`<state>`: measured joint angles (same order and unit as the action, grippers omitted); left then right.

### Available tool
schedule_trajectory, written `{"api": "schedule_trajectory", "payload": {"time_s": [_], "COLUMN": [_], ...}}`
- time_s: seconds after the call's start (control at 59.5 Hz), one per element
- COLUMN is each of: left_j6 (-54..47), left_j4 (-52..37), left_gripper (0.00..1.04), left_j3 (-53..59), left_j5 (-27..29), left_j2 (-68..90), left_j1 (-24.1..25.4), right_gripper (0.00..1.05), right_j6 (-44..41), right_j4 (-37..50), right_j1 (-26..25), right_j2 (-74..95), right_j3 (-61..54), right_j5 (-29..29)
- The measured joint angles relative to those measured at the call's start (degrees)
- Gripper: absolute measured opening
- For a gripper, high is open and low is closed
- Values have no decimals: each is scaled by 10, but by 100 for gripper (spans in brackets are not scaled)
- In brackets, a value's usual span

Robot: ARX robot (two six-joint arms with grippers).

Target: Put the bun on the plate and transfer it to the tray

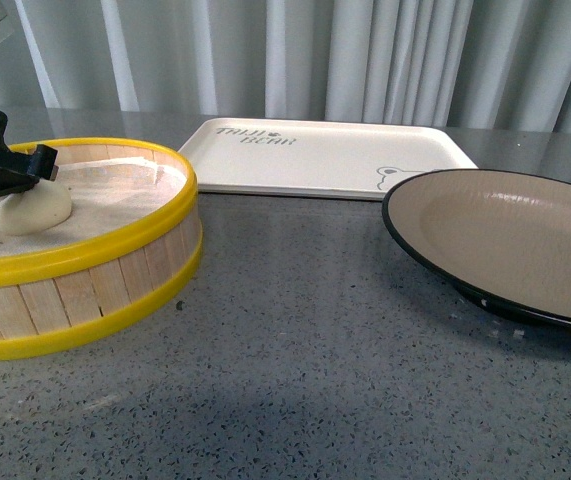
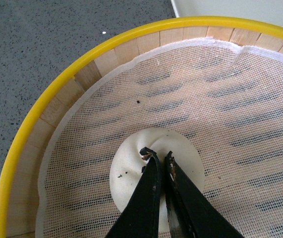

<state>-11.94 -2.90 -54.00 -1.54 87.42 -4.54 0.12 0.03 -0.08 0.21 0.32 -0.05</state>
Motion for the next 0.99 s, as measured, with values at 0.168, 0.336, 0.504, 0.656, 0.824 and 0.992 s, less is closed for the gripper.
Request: {"api": "schedule_trajectory", "payload": {"time_s": [0.168,0.336,0.504,0.656,0.824,0.992], "left_j6": [2,8,17,24,33,41], "left_j4": [4,12,23,33,42,45], "left_gripper": [4,4,4,4,4,4], "left_j3": [0,-8,-25,-52,-95,-142], "left_j5": [-3,-15,-24,-26,-21,-11], "left_j2": [-6,-15,-32,-46,-47,-41], "left_j1": [0,4,9,7,-26,-88], "right_gripper": [96,96,96,96,96,96], "right_j6": [0,0,0,0,0,0], "right_j4": [0,0,0,0,0,0], "right_j1": [0,0,0,0,0,0], "right_j2": [0,0,0,0,0,0], "right_j3": [0,0,0,0,0,0], "right_j5": [0,0,0,0,0,0]}}
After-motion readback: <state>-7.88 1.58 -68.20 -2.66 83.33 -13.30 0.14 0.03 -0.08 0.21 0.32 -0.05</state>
